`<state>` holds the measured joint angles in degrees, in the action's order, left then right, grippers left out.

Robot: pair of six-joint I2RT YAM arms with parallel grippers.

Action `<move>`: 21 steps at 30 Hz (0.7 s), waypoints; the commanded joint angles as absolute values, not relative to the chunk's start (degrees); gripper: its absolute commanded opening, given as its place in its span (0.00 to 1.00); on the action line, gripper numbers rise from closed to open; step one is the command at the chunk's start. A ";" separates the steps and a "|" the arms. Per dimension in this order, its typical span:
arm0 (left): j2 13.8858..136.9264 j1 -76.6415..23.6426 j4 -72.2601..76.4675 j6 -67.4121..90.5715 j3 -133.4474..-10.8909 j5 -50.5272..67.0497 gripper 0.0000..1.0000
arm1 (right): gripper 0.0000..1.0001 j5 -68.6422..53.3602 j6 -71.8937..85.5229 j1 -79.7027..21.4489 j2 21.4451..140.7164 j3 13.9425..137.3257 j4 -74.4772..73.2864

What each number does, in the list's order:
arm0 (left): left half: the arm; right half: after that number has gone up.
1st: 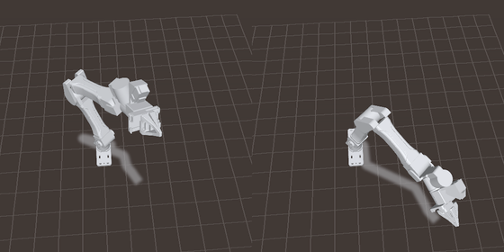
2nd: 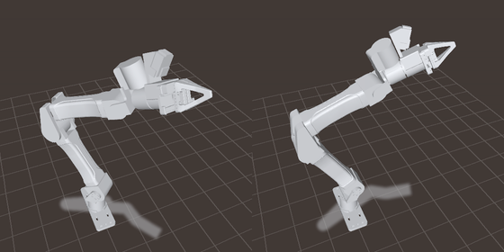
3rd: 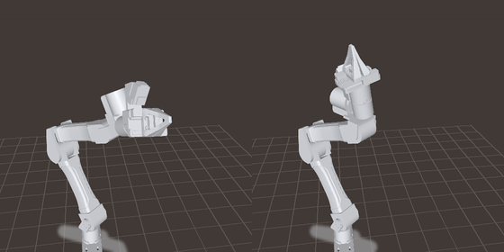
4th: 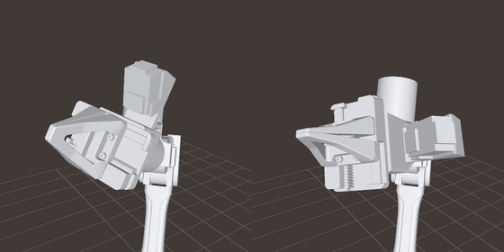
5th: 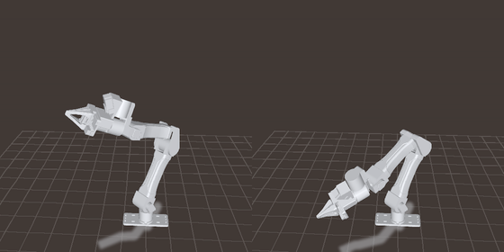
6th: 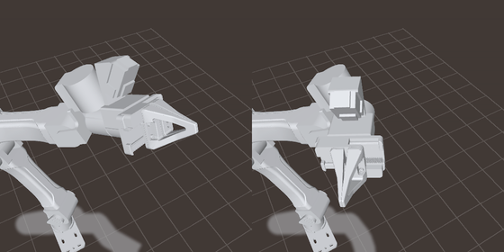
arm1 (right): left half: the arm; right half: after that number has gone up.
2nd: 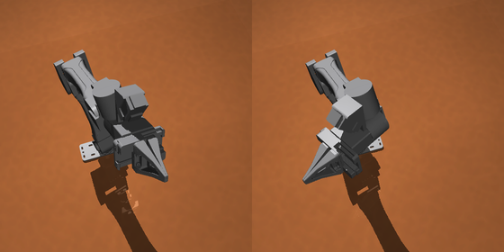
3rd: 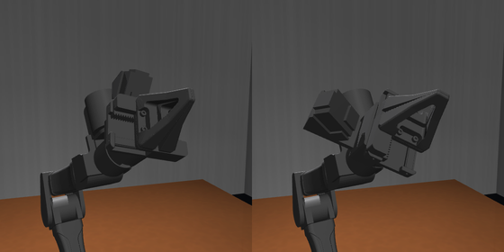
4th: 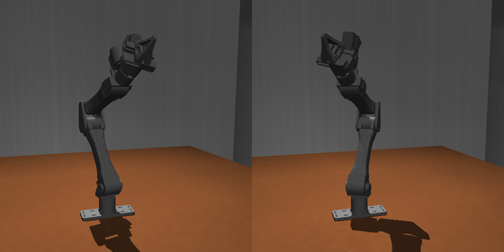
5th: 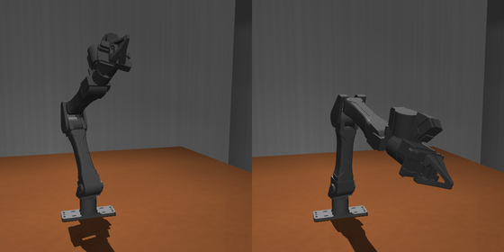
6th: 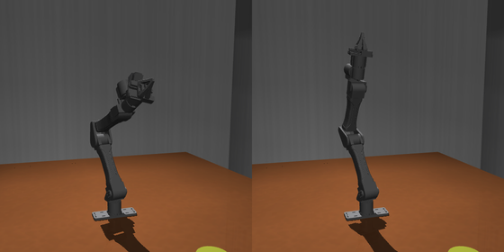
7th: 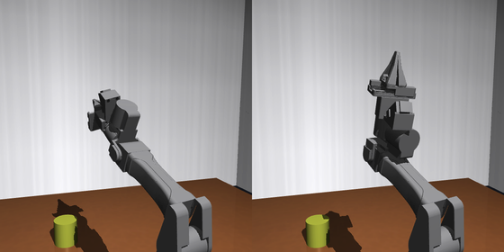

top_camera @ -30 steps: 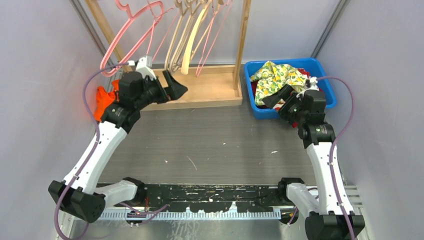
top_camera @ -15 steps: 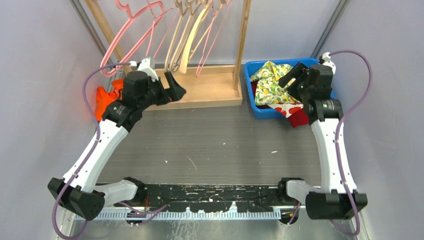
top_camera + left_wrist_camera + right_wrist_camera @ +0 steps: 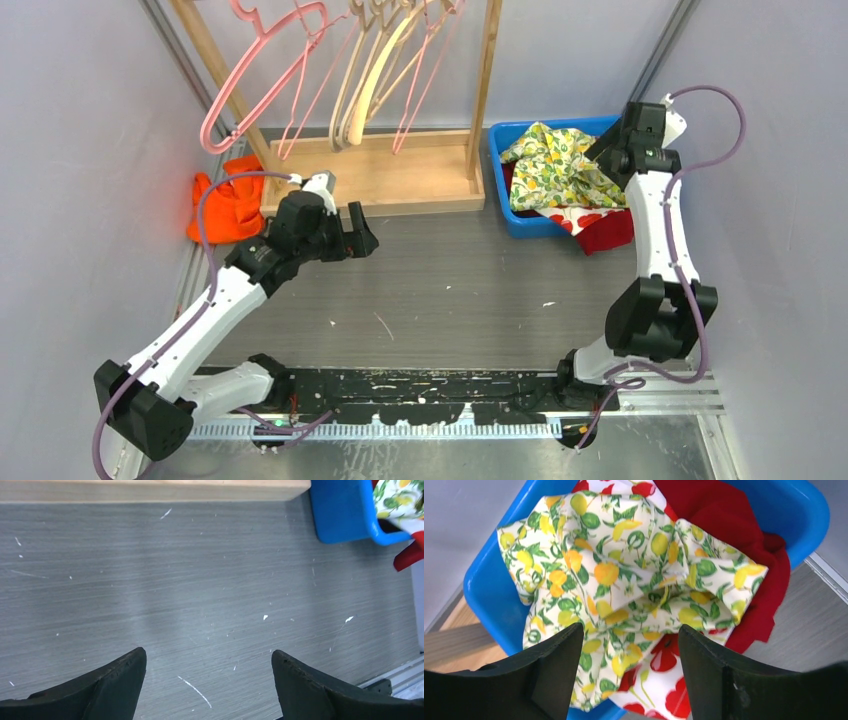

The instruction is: Place the skirt on the hanger

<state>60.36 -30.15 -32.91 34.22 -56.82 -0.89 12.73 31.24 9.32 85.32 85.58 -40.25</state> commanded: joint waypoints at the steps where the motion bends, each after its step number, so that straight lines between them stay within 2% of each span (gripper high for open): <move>1: 59.68 -31.61 -29.62 34.68 -55.88 -1.66 0.94 | 0.75 13.18 33.10 10.01 90.50 91.02 -37.19; 10: 60.16 -32.41 -28.96 34.50 -54.41 -1.29 0.94 | 0.79 7.14 35.97 10.11 95.32 91.40 -34.42; 12: 60.05 -32.51 -29.05 34.45 -54.35 -1.33 0.94 | 0.76 6.94 36.09 10.16 96.65 92.47 -34.26; 14: 59.89 -32.62 -29.24 34.48 -54.33 -1.44 0.94 | 0.63 7.04 35.89 10.13 98.11 93.97 -34.13; 15: 59.77 -32.65 -29.38 34.53 -54.32 -1.53 0.94 | 0.53 7.30 35.74 10.13 98.81 94.97 -34.35; 21: 59.35 -32.94 -29.85 34.54 -54.22 -2.12 0.92 | 0.06 6.62 33.92 10.11 100.43 99.69 -36.45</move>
<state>60.40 -32.53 -31.99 34.28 -54.26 -1.30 7.57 34.37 10.13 101.45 95.46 -37.39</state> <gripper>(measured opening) 0.926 0.173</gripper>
